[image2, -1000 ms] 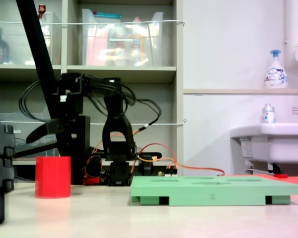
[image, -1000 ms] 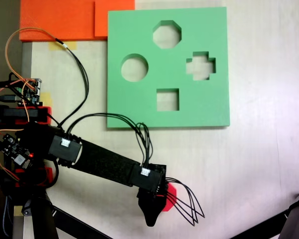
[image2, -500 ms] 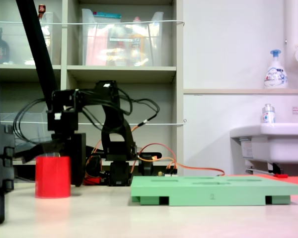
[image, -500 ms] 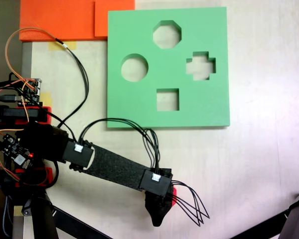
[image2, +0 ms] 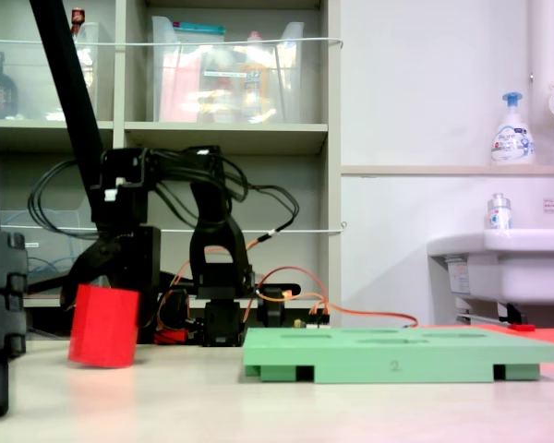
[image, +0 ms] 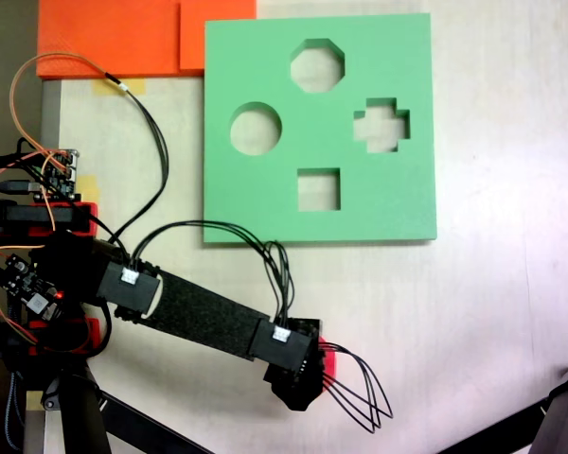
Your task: Put the octagonal pillar block into the corresponding hole
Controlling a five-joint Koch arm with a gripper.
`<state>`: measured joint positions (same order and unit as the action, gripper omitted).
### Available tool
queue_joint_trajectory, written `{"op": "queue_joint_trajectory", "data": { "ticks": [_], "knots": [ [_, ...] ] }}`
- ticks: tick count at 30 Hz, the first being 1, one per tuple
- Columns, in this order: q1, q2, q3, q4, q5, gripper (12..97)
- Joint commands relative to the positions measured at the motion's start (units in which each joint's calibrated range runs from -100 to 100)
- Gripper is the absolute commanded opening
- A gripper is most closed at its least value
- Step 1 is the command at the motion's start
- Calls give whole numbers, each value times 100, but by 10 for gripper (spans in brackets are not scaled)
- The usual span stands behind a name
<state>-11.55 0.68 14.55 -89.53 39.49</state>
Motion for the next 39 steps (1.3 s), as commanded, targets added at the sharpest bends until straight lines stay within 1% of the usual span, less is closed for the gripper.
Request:
{"op": "queue_joint_trajectory", "data": {
  "ticks": [1,5,9,13,14,22,25,28,32,36,39],
  "knots": [
    [0,-250,-488,-450,-20,334],
    [5,-711,-538,-1047,-20,319],
    [93,-1563,-478,-1047,20,309],
    [283,-2471,-408,-1047,186,212],
    [347,-2708,-408,-1047,220,205],
    [864,-4496,-309,-1047,786,205],
    [1245,-4859,-189,-1047,1275,207],
    [1827,-4817,30,-1047,1895,208],
    [2496,-3923,1147,-1047,2427,208],
    [3087,-2457,2712,-1047,2921,208],
    [3341,-2191,2732,-1047,3263,208]
  ]
}}
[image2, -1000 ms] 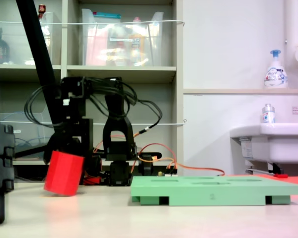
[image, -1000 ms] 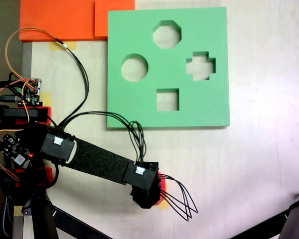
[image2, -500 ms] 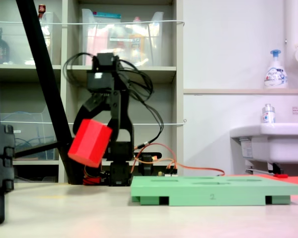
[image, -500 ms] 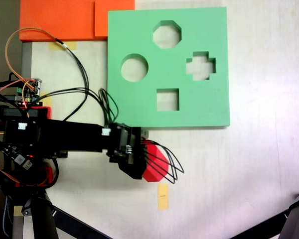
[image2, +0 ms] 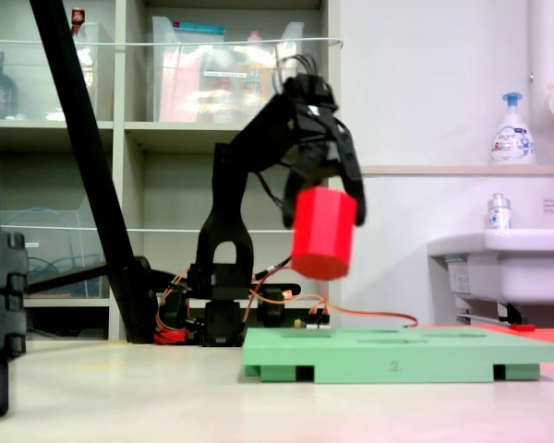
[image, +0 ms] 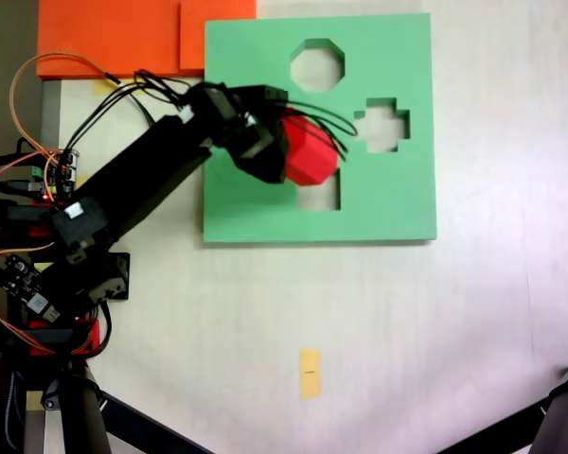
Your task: Put the octagonal pillar block into the corresponding hole
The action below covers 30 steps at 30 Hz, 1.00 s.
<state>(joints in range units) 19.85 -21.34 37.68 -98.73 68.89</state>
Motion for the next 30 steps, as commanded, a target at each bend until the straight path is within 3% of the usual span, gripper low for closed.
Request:
{"op": "queue_joint_trajectory", "data": {
  "ticks": [1,11,30],
  "knots": [
    [274,81,420,-127,391,208],
    [806,1003,430,1673,904,211],
    [767,2148,440,3734,1421,248]
  ]
}}
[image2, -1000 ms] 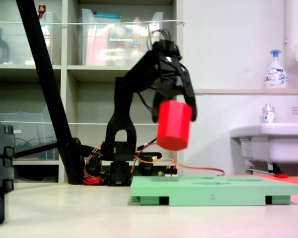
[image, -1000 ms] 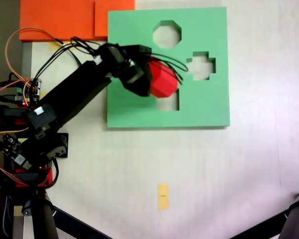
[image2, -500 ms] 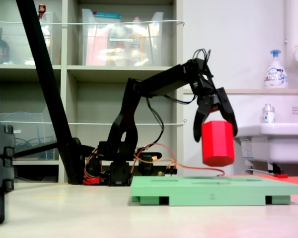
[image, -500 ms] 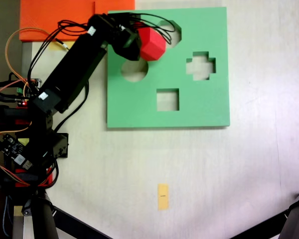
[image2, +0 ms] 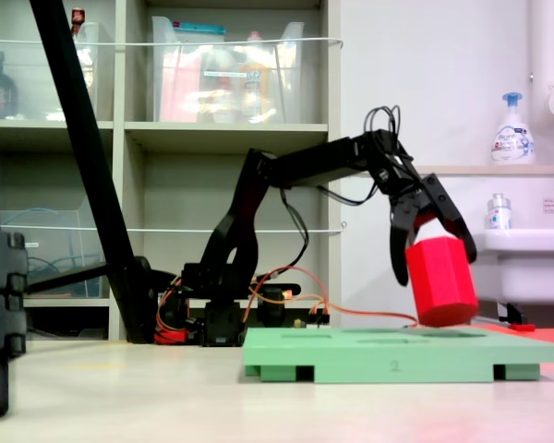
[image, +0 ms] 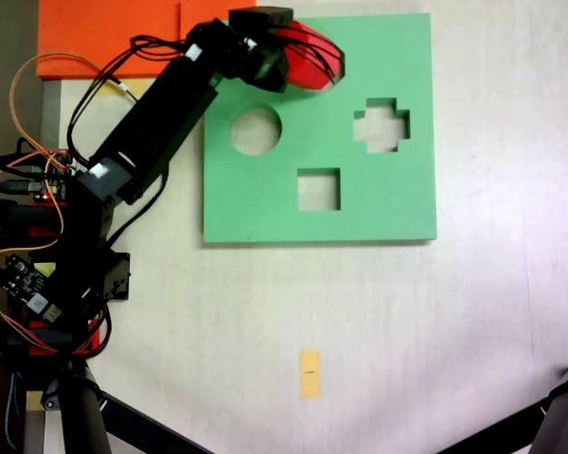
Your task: Put the octagonal pillar block into the corresponding hole
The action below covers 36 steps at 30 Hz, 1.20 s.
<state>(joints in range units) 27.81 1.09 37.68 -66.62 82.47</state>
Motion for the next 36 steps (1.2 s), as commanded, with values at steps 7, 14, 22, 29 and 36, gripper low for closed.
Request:
{"op": "queue_joint_trajectory", "data": {
  "ticks": [7,14,22,29,36],
  "knots": [
    [-34,212,440,648,83,248],
    [-34,435,479,783,88,249],
    [-15,659,470,783,-93,249],
    [20,687,430,600,-230,249],
    [39,631,440,292,-342,250]
  ]
}}
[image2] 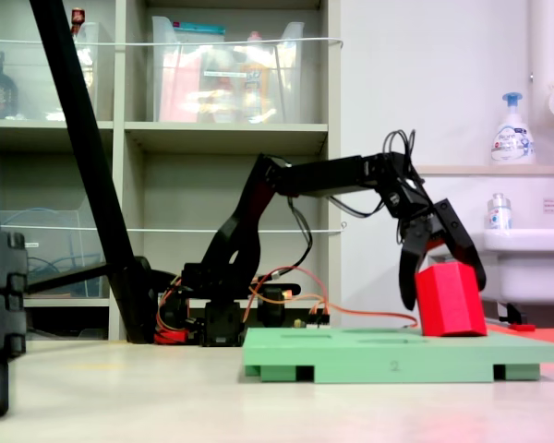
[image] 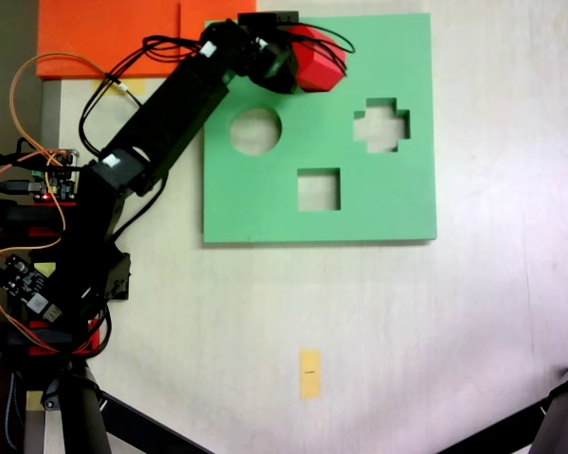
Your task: Put the octagonal pillar block into the corresponding hole
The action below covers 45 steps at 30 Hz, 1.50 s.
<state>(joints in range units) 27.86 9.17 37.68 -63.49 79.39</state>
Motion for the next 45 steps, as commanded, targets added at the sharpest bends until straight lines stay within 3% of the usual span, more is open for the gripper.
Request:
{"op": "queue_joint_trajectory", "data": {
  "ticks": [1,19,27,45],
  "knots": [
    [44,-176,440,-69,-34,250],
    [-132,382,460,-60,-39,250],
    [-210,676,569,75,-107,326],
    [5,-889,569,-743,-103,330]
  ]
}}
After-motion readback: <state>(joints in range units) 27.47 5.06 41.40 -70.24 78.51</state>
